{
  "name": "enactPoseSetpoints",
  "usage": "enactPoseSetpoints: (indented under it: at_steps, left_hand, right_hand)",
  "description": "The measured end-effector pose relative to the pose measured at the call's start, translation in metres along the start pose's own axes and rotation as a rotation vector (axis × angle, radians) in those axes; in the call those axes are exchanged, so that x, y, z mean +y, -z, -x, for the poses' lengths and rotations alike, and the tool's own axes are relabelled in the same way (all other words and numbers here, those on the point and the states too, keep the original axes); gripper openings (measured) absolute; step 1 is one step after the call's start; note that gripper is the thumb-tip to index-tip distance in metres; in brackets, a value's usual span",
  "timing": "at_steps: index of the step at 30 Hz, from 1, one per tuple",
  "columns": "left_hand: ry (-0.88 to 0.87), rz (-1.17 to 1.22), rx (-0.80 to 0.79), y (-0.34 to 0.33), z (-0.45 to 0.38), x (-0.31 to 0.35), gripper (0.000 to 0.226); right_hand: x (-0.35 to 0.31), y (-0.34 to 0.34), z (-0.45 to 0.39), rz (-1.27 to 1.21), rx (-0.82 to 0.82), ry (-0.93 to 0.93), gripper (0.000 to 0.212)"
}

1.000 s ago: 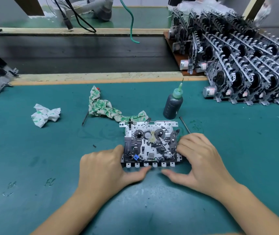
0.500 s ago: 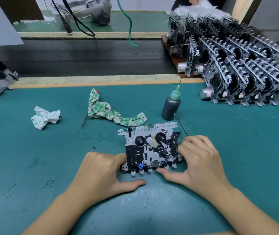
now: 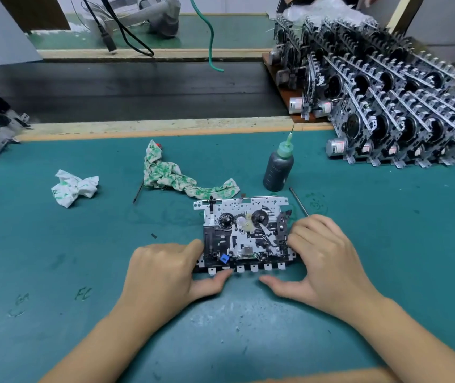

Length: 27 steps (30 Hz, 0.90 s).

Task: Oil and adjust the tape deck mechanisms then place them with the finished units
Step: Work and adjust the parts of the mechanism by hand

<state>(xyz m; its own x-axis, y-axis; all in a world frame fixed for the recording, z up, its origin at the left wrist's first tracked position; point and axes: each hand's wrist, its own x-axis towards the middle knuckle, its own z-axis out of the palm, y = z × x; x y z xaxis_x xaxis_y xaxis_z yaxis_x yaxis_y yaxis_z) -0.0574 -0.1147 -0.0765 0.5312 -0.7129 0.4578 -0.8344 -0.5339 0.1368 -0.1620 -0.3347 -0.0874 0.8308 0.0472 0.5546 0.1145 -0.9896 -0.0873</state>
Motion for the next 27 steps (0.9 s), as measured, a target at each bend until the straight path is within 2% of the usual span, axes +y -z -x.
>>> enactPoseSetpoints:
  at_steps: [7,10,15,23,27]
  left_hand:
    - [-0.033,0.039,-0.03,0.002,-0.001,-0.001,0.056]
    - [0.036,0.039,-0.033,0.003,-0.002,0.005,0.067]
    - [0.154,0.008,0.038,-0.002,-0.004,0.012,0.065]
    - [0.103,0.12,-0.052,0.001,-0.006,0.006,0.068]
    - [-0.062,0.159,-0.074,-0.001,0.0,0.004,0.07]
  right_hand:
    - [0.0,0.001,0.001,-0.013,0.004,0.016,0.051]
    - [-0.002,0.001,0.001,0.021,0.014,-0.008,0.049]
    - [0.0,0.002,0.0,-0.09,-0.03,0.009,0.052]
    - [-0.002,0.0,0.001,0.0,0.026,-0.014,0.055]
    - [-0.001,0.002,0.003,0.06,0.04,-0.068,0.06]
